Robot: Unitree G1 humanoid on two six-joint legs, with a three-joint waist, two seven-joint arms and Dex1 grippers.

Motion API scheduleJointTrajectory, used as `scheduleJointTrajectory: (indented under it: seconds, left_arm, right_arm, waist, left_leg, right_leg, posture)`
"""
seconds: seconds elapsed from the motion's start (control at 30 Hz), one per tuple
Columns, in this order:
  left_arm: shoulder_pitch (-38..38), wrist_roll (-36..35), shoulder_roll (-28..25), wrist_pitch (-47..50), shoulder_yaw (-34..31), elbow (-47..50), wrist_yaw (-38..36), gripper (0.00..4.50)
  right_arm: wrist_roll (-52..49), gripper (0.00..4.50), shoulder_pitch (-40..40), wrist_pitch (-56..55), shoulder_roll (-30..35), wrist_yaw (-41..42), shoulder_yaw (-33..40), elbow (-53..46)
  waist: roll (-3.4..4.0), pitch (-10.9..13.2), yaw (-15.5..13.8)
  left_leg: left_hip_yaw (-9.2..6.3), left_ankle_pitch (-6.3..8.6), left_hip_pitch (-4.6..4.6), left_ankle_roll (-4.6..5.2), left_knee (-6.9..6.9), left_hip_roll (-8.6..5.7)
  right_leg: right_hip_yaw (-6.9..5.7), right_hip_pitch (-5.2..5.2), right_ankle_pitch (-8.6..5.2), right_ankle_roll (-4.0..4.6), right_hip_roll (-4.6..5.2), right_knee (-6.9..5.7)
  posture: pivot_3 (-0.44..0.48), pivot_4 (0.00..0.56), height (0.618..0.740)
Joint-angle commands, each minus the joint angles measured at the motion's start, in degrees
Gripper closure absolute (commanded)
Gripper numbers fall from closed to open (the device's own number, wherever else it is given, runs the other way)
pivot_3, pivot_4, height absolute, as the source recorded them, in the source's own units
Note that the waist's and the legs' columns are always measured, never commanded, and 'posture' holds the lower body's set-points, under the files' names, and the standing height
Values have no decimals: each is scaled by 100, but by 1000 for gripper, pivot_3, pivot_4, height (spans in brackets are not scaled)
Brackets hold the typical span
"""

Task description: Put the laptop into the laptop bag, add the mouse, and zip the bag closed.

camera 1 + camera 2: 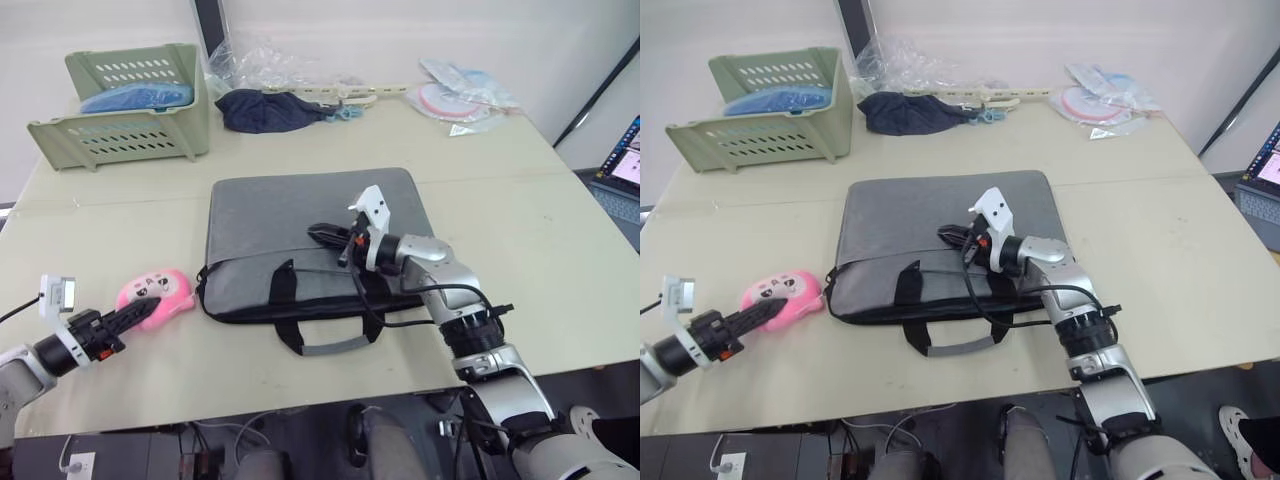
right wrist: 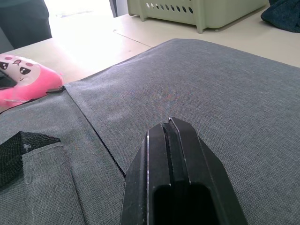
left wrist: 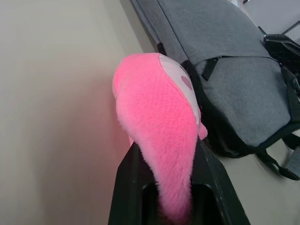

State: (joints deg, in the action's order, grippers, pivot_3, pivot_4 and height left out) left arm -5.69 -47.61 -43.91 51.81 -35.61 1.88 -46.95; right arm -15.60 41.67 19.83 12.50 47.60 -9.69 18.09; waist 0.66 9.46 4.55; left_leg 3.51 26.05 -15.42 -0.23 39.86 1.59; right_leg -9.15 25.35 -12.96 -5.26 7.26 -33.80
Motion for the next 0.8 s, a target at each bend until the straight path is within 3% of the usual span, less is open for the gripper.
scheduleJointTrajectory:
  seconds: [0.03,0.43,0.8]
  left_arm:
    - [-176,-183,-62,124,-213,326,-3,4483]
    - [-677,-570,102,497,-169,1132,116,4483]
    - [-1464,-952,-104,845,-220,1643,-187,4483]
  right_arm:
    - [235,4500,-246,173,4,39,-209,413]
    - [396,4500,-295,135,3,53,-311,733]
    - [442,4500,-197,57,-68,33,-325,935]
  waist:
    - [0,0,-2]
    - [6,-4,1]
    - [3,-16,4]
  left_leg:
    - [1,1,0,-1,0,1]
    - [6,5,0,-8,-9,6]
    - [-17,8,3,-14,-15,12]
  right_leg:
    - [0,0,-1,2,-2,-1]
    - [8,-1,-4,8,-9,-1]
    - [15,-2,-10,17,-11,-3]
  posture:
    - [0,150,740]
    - [0,150,740]
    - [0,150,740]
